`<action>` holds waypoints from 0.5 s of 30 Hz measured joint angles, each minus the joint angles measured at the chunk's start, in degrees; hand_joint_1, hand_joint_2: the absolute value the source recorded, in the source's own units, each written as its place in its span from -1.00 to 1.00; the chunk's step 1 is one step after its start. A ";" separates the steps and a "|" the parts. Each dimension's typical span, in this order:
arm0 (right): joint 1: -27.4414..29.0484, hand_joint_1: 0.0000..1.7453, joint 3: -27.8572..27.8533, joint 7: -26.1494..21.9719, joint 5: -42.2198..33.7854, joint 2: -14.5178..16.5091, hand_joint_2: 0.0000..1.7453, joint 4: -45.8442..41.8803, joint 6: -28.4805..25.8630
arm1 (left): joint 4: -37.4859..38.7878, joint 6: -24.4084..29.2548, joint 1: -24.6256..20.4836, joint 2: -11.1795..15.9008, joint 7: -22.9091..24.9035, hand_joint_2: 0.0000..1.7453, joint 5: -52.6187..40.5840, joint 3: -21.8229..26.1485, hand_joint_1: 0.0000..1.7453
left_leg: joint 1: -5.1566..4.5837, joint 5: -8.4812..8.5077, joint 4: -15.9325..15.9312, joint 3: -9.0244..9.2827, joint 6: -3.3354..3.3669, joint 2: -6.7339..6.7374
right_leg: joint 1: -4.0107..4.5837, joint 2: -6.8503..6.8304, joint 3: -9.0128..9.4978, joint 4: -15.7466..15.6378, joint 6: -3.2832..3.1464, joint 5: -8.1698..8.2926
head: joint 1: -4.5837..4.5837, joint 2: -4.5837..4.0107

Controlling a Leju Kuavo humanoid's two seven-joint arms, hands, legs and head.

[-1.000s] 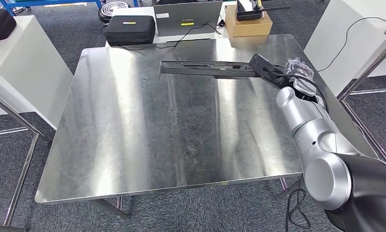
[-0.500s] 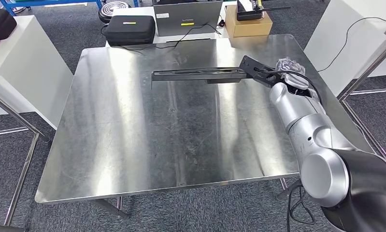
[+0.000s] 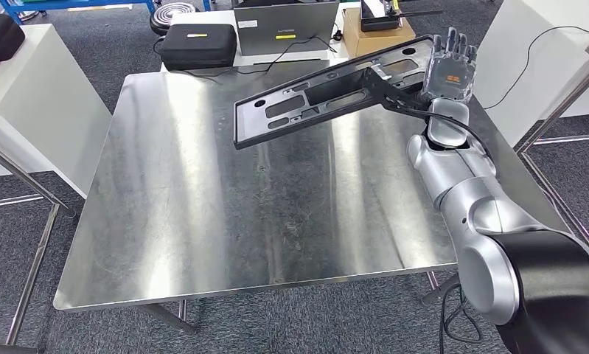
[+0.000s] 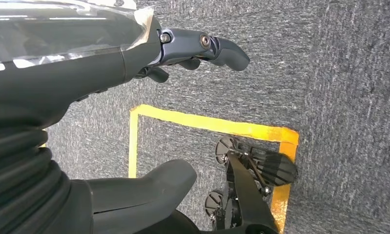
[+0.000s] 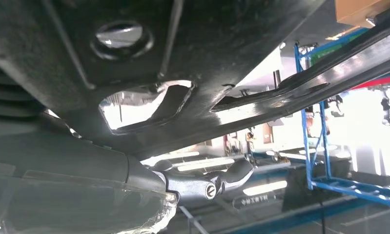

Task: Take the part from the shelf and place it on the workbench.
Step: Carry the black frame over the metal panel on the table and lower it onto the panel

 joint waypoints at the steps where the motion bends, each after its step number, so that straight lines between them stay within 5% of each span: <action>1: 0.01 -1.00 0.35 -0.05 0.00 -0.05 -1.00 -0.01 -0.02 | 0.00 0.16 0.00 -0.02 0.09 1.00 0.07 0.01 -1.00 | 0.00 0.00 0.00 0.00 0.00 0.00 | 0.00 0.00 0.00 0.00 0.00 0.00 | -0.01 0.00; 9: 0.04 -1.00 1.23 -0.71 -0.44 -0.09 -1.00 0.01 1.87 | 0.00 0.69 0.00 -0.26 0.20 1.00 0.44 0.03 -1.00 | 0.01 0.00 0.00 0.00 0.00 0.00 | 0.01 0.00 0.00 0.01 0.00 0.00 | 0.01 0.00; 15: -0.47 -1.00 -2.81 -1.80 -7.40 1.02 -1.00 0.85 18.53 | 0.00 0.79 -0.01 -0.33 0.32 1.00 1.34 0.28 -1.00 | 0.00 0.00 0.00 -0.01 0.00 0.00 | 0.00 0.00 0.00 0.00 0.00 0.00 | 0.02 0.00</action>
